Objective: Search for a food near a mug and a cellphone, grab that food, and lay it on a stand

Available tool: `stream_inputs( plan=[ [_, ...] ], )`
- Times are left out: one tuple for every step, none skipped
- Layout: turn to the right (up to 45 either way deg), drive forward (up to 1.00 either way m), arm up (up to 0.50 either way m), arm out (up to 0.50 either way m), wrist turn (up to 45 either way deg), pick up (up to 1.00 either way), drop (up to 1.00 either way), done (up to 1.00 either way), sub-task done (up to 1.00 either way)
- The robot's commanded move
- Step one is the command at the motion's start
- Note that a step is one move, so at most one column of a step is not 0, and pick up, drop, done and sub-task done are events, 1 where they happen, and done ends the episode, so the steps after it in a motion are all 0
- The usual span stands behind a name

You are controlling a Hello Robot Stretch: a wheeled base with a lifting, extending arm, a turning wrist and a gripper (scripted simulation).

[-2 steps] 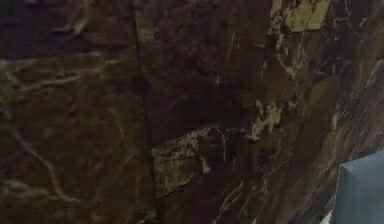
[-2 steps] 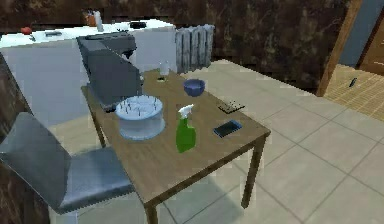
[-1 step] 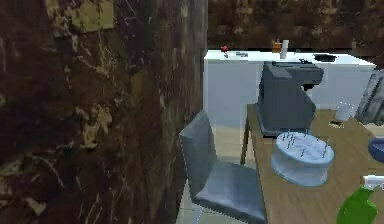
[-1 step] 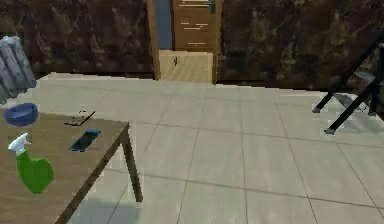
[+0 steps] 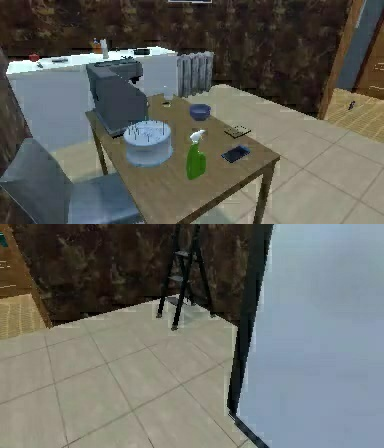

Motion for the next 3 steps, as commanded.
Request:
stream_inputs(
  plan=[
    [45.0,0.0,0.0,0.0,0.0,0.0,0.0,0.0,0.0],
    [18.0,0.0,0.0,0.0,0.0,0.0,0.0,0.0,0.0],
    [0.0,0.35,0.0,0.0,0.0,0.0,0.0,0.0,0.0]
  ],
)
